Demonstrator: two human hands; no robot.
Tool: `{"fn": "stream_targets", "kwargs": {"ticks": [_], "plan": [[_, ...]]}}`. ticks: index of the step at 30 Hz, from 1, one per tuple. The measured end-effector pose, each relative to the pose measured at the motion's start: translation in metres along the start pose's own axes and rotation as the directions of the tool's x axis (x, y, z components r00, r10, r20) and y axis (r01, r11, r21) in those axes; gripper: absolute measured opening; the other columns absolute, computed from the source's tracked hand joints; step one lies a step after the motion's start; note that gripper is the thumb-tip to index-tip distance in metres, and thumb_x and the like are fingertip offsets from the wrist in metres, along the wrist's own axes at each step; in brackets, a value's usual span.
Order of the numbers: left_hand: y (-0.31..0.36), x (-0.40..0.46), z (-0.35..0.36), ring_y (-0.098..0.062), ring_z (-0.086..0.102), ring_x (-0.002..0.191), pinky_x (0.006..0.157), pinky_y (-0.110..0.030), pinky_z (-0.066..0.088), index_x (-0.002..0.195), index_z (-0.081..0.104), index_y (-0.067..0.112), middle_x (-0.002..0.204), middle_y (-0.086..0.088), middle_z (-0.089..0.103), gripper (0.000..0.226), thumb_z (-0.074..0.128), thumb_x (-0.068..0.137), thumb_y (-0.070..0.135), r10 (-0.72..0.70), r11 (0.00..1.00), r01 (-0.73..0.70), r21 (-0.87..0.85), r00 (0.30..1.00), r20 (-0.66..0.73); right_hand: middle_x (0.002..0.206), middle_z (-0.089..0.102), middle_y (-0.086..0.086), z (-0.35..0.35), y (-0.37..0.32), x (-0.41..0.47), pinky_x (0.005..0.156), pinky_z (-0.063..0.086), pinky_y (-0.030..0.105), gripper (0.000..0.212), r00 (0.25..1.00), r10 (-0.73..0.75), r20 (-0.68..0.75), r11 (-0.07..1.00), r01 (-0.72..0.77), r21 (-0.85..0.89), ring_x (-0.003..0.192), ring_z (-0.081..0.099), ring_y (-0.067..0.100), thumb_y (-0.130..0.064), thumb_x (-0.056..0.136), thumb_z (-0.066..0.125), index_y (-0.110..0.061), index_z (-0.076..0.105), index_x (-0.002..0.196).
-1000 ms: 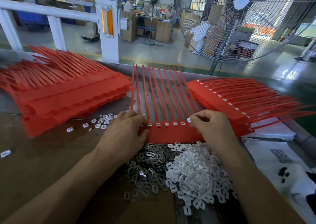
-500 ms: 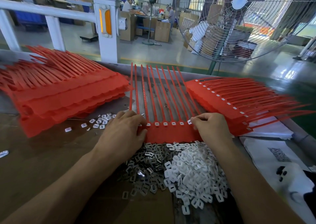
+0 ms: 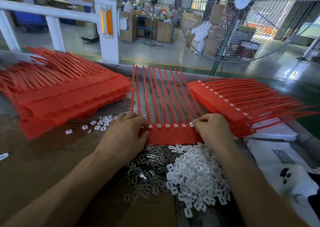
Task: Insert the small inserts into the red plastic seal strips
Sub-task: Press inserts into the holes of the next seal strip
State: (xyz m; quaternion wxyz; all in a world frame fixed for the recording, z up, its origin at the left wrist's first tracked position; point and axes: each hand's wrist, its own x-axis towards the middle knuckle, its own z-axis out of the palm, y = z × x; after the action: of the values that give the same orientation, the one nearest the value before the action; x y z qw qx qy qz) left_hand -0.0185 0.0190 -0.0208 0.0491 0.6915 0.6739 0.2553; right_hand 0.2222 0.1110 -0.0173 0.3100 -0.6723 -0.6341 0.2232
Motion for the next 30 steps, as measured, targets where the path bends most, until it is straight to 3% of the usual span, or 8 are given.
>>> {"fn": "stream_targets", "kwargs": {"ticks": [6, 9, 14, 19, 23, 27, 30], "plan": [[-0.001, 0.000, 0.000, -0.012, 0.043, 0.124, 0.109, -0.039, 0.039, 0.121, 0.064, 0.035, 0.126, 0.014, 0.057, 0.026, 0.059, 0.096, 0.041, 0.007, 1.000, -0.007, 0.005, 1.000, -0.004, 0.070, 0.073, -0.002, 0.000, -0.003, 0.000, 0.058, 0.046, 0.029, 0.017, 1.000, 0.002, 0.002, 0.999, -0.002, -0.034, 0.067, 0.068, 0.016, -0.028, 0.090, 0.071, -0.020, 0.074, 0.074], [-0.001, 0.000, 0.001, -0.013, 0.044, 0.122, 0.107, -0.039, 0.040, 0.119, 0.064, 0.035, 0.123, 0.014, 0.058, 0.025, 0.060, 0.095, 0.041, 0.012, 1.000, -0.012, 0.003, 1.000, -0.013, 0.068, 0.073, -0.001, 0.000, -0.004, -0.001, 0.060, 0.051, 0.031, 0.018, 1.000, -0.008, -0.008, 0.999, 0.008, -0.046, 0.067, 0.069, 0.018, -0.026, 0.090, 0.072, -0.019, 0.074, 0.074], [-0.001, 0.000, 0.001, -0.013, 0.045, 0.121, 0.107, -0.039, 0.040, 0.118, 0.065, 0.035, 0.122, 0.014, 0.058, 0.024, 0.059, 0.095, 0.041, 0.013, 1.000, -0.013, 0.005, 1.000, -0.014, 0.069, 0.070, -0.006, -0.001, -0.004, -0.003, 0.057, 0.044, 0.027, 0.013, 0.999, -0.038, -0.022, 0.998, 0.037, -0.057, 0.067, 0.066, 0.011, -0.026, 0.090, 0.075, -0.021, 0.075, 0.077], [-0.001, 0.000, 0.002, -0.013, 0.044, 0.122, 0.107, -0.039, 0.040, 0.118, 0.065, 0.034, 0.121, 0.014, 0.059, 0.024, 0.059, 0.095, 0.040, 0.012, 1.000, -0.012, -0.003, 1.000, -0.017, 0.080, 0.073, -0.010, -0.003, -0.003, -0.007, 0.063, 0.044, 0.027, 0.012, 0.992, -0.129, -0.015, 0.989, 0.127, -0.081, 0.077, 0.066, 0.008, -0.020, 0.092, 0.070, -0.021, 0.079, 0.085], [-0.002, 0.000, 0.002, -0.013, 0.044, 0.122, 0.107, -0.040, 0.040, 0.119, 0.065, 0.034, 0.122, 0.014, 0.058, 0.025, 0.059, 0.096, 0.040, 0.012, 1.000, -0.012, 0.001, 1.000, -0.016, 0.082, 0.074, -0.015, -0.008, -0.004, -0.012, 0.060, 0.044, 0.013, 0.017, 0.985, -0.170, 0.029, 0.978, 0.172, -0.115, 0.074, 0.064, 0.000, -0.019, 0.092, 0.065, -0.022, 0.082, 0.088], [-0.002, 0.000, 0.002, -0.012, 0.044, 0.122, 0.107, -0.040, 0.040, 0.119, 0.064, 0.035, 0.123, 0.014, 0.058, 0.024, 0.059, 0.096, 0.041, 0.011, 1.000, -0.011, -0.001, 1.000, -0.015, 0.091, 0.076, -0.011, -0.014, -0.009, -0.019, 0.078, 0.059, 0.035, 0.020, 0.974, -0.204, 0.095, 0.953, 0.220, -0.209, 0.081, 0.069, 0.010, -0.020, 0.093, 0.062, -0.023, 0.082, 0.095], [-0.002, 0.000, 0.002, -0.012, 0.044, 0.123, 0.109, -0.040, 0.039, 0.120, 0.064, 0.035, 0.124, 0.014, 0.058, 0.025, 0.059, 0.096, 0.041, 0.007, 1.000, -0.007, -0.001, 1.000, -0.015, 0.099, 0.077, -0.006, -0.016, -0.015, -0.022, 0.080, 0.057, 0.034, 0.024, 0.962, -0.242, 0.126, 0.901, 0.271, -0.340, 0.088, 0.070, 0.017, -0.019, 0.094, 0.059, -0.022, 0.082, 0.101]]}}
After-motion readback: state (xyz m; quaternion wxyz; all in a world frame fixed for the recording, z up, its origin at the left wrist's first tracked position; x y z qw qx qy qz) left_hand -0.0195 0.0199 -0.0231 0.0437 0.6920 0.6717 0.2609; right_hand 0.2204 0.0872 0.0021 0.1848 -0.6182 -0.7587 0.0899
